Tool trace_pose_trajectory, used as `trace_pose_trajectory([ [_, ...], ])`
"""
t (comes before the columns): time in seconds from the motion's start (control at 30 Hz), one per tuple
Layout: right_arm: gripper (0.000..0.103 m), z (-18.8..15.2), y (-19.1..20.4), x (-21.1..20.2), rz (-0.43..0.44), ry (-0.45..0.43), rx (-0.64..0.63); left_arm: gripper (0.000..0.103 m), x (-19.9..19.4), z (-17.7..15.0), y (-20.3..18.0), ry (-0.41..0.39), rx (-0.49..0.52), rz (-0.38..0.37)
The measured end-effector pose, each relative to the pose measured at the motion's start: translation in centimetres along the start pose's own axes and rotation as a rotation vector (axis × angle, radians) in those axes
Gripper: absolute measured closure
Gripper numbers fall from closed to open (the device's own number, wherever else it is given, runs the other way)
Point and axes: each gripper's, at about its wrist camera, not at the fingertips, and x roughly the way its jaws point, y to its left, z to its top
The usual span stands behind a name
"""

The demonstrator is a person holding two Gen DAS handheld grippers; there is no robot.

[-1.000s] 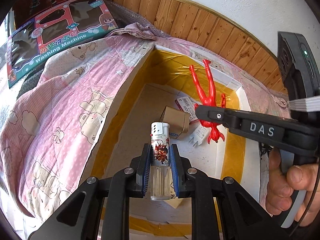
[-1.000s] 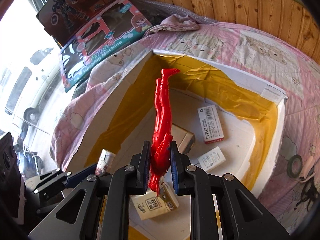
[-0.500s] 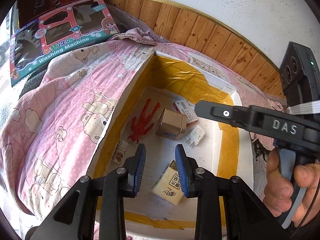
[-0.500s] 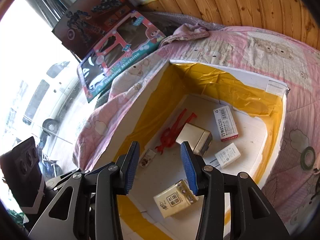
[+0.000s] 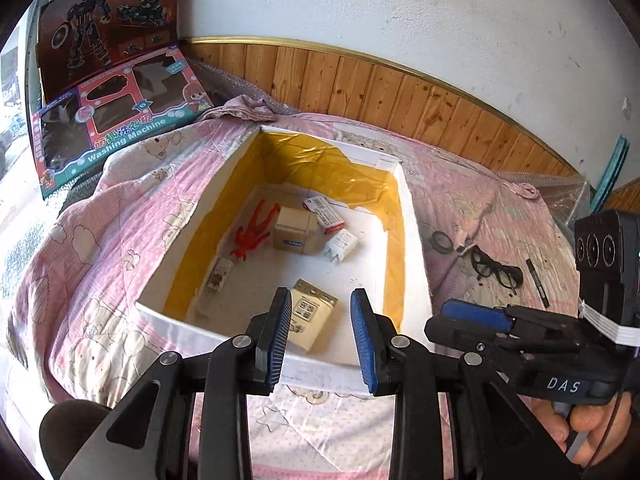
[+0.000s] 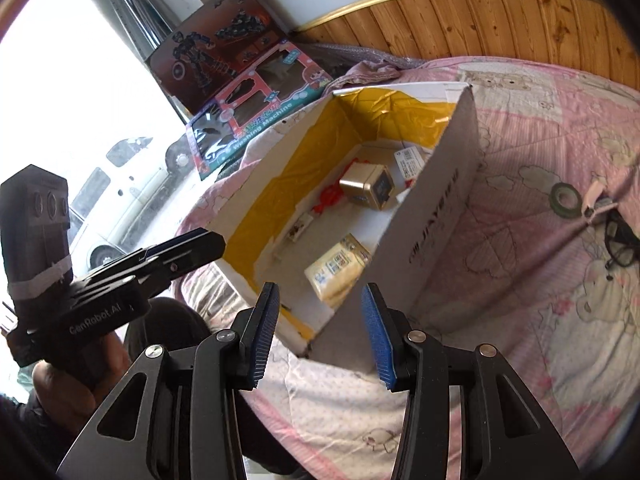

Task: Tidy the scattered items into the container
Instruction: 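Move both open tools back toward the black marker and glasses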

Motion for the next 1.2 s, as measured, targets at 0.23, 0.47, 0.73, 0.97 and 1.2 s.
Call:
trace_pose_trajectory([
  [0.23, 0.056, -5.1, -3.8, -4.0, -0.041, -0.043, 0.126, 0.071, -0.2, -2.2, -5.1, 0.062, 0.044, -0.031],
  [0.47, 0.056, -6.0, -4.8, -6.7, -0.076, -0.082, 0.157, 0.071, -0.6, -3.2, -9.4, 0.098, 0.108, 0.007],
  [0.73, 0.056, -7.1, -4.4, -8.4, -0.088, -0.098, 0.143, 0.068, -1.4, -4.1, -12.0, 0.095, 0.140, -0.004],
  [0.97, 0.056, -7.9, -6.2, -10.6, -0.121, -0.118, 0.192, 0.068, -0.3, -5.0, -13.8, 0.127, 0.131, -0.051],
  [1.2, 0.056, -8.5, -10.7, -14.1, -0.186, -0.162, 0.299, 0.068, 2.2, -5.2, -17.2, 0.178, 0.138, -0.126],
])
